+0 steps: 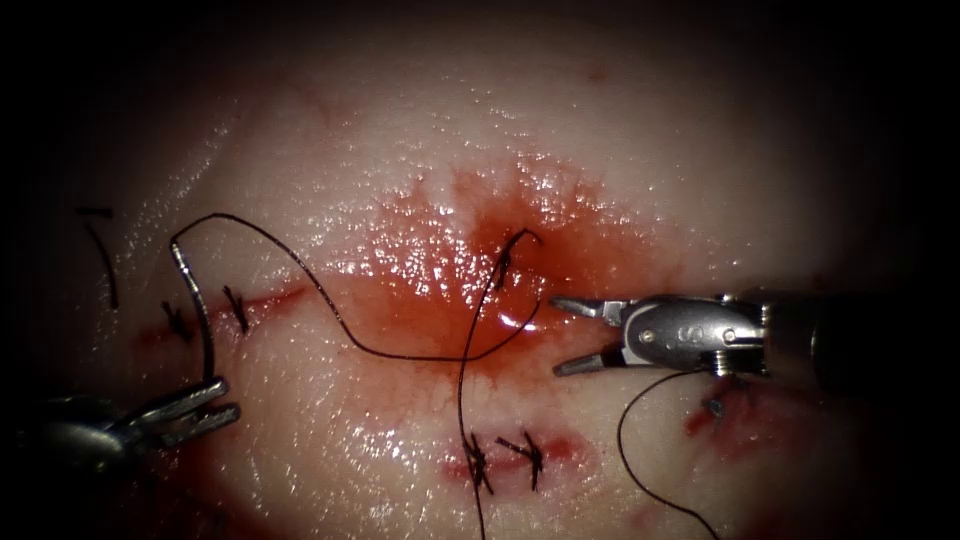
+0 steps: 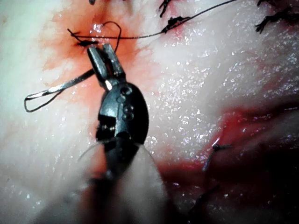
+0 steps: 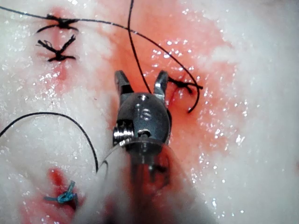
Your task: Wound Closure
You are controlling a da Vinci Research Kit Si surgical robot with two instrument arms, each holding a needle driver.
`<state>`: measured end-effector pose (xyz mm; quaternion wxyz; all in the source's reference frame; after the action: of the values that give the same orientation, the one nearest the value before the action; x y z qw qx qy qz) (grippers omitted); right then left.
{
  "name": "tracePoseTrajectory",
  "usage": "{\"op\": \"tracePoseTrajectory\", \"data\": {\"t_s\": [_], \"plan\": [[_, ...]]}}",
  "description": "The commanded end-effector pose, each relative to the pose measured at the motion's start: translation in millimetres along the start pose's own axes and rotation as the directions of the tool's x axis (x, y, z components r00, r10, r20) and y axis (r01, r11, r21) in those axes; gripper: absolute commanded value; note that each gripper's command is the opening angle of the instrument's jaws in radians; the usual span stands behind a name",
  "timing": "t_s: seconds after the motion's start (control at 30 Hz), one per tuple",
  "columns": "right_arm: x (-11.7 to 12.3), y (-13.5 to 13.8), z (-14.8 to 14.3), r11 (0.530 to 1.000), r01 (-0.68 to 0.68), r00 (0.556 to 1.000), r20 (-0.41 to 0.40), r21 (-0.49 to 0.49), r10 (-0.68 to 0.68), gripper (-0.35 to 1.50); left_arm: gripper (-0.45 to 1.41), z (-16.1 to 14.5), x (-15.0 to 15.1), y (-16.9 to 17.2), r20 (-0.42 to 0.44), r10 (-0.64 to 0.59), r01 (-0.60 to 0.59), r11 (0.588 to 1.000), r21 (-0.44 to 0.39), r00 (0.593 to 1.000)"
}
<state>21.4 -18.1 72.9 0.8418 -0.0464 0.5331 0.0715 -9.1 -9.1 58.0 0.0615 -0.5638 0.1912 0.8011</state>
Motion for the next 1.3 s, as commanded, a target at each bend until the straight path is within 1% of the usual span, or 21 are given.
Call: {"op": "tracePoseTrajectory", "data": {"t_s": [0.03, 0.2, 0.33, 0.37, 0.4, 0.43, 0.47, 0.5, 0.57, 0.63, 0.73, 0.77, 0.8, 0.83, 0.87, 0.97, 1.07, 1.1, 1.17, 1.27, 1.3], "plan": [[-1.7, -0.5, 2.4, 1.0, 0.012, 1.0, 0.018, 0.006, -0.012, 1.42, -0.45, 0.8, -0.5, 0.4, -0.003, 0.0, 0.0, 1.0, -0.001, 1.0], [-4.4, -1.3, 4.6, 0.999, 0.038, 0.999, 0.028, 0.02, -0.039, 1.42, -0.45, 0.8, -0.5, 0.4, -0.008, 0.0, 0.0, 1.0, -0.004, 1.0], [-4.5, -2.0, 5.2, 0.999, 0.047, 0.999, 0.024, 0.023, -0.047, 1.35, -0.45, 0.9, -0.5, 0.5, -0.012, 0.0, 0.0, 1.0, -0.003, 1.0], [-4.3, -2.3, 5.3, 0.999, 0.048, 0.999, 0.022, 0.024, -0.048, 1.25, -0.45, 0.9, -0.5, 0.5, -0.012, 0.0, 0.0, 1.0, -0.002, 1.0], [-4.2, -2.4, 5.2, 0.999, 0.048, 0.999, 0.022, 0.025, -0.049, 1.1, -0.45, 1.0, -0.5, 0.5, -0.014, 0.0, 0.0, 1.0, -0.004, 1.0], [-4.1, -2.6, 5.1, 0.999, 0.048, 0.999, 0.021, 0.025, -0.049, 0.79, -0.45, 1.0, -0.5, 0.5, -0.013, 0.0, 0.0, 1.0, -0.003, 1.0], [-4.0, -2.8, 4.9, 0.998, 0.05, 0.998, 0.027, 0.033, -0.051, 0.14, -0.45, 1.1, -0.5, 0.5, -0.013, -0.001, 0.0, 1.0, -0.003, 1.0], [-4.0, -2.9, 4.7, 0.998, 0.052, 0.998, 0.042, 0.042, -0.054, -0.35, -0.45, 1.2, -0.4, 0.6, -0.015, -0.001, 0.0, 1.0, -0.003, 1.0], [-4.0, -2.8, 4.4, 0.998, 0.055, 0.994, 0.094, 0.026, -0.057, -0.35, -0.45, 1.4, -0.3, 0.6, -0.018, -0.001, 0.0, 1.0, -0.005, 1.0], [-4.2, -2.7, 3.7, 0.998, 0.057, 0.993, 0.103, 0.016, -0.058, -0.35, -0.45, 1.6, -0.3, 0.7, -0.02, -0.001, 0.0, 1.0, -0.006, 1.0], [-4.6, -3.1, 2.1, 0.999, 0.045, 0.991, 0.125, 0.028, -0.049, -0.35, -0.45, 1.7, -0.4, 0.6, -0.021, -0.001, 0.001, 1.0, -0.006, 1.0], [-4.6, -3.4, 1.4, 0.999, 0.036, 0.991, 0.126, 0.032, -0.04, -0.35, -0.45, 1.7, -0.4, 0.6, -0.021, -0.002, 0.001, 1.0, -0.006, 1.0], [-4.3, -4.6, -0.2, 0.999, 0.014, 0.99, 0.139, 0.046, -0.02, -0.35, -0.45, 1.8, -0.6, 0.5, -0.021, -0.002, 0.002, 1.0, -0.006, 1.0], [-4.3, -4.6, -0.2, 0.999, 0.014, 0.99, 0.139, 0.046, -0.02, -0.35, -0.45, 1.8, -0.6, 0.5, -0.021, -0.002, 0.002, 1.0, -0.006, 1.0], [-3.9, -5.3, -0.9, 0.998, 0.01, 0.991, 0.135, 0.058, -0.017, -0.35, -0.45, 1.9, -0.7, 0.5, -0.02, -0.002, 0.002, 1.0, -0.006, 1.0], [-1.8, -8.2, -3.1, 0.995, -0.009, 0.994, 0.111, 0.095, -0.001, -0.35, -0.45, 2.1, -0.9, 0.6, -0.02, -0.002, 0.002, 1.0, -0.005, 1.0], [1.2, -11.6, -4.5, 0.99, -0.009, 0.997, 0.08, 0.14, -0.003, -0.35, -0.45, 2.3, -0.9, 0.6, -0.019, -0.002, 0.002, 1.0, -0.004, 1.0], [3.1, -14.0, -5.1, 0.985, -0.008, 0.998, 0.064, 0.173, -0.003, -0.35, -0.45, 2.4, -0.9, 0.7, -0.018, -0.001, 0.001, 1.0, -0.003, 1.0], [4.9, -16.4, -5.3, 0.976, -0.03, 0.999, 0.047, 0.214, 0.021, -0.35, -0.45, 2.4, -0.9, 0.8, -0.017, -0.001, 0.001, 1.0, -0.002, 1.0], [6.8, -19.4, -5.3, 0.962, -0.057, 0.998, 0.026, 0.268, 0.052, -0.35, -0.45, 2.3, -0.9, 0.8, -0.018, 0.0, 0.0, 1.0, -0.002, 1.0], [8.3, -21.3, -5.2, 0.951, -0.066, 0.998, 0.011, 0.301, 0.065, -0.35, -0.45, 2.2, -0.9, 0.8, -0.018, 0.0, 0.0, 1.0, -0.003, 1.0]]}}
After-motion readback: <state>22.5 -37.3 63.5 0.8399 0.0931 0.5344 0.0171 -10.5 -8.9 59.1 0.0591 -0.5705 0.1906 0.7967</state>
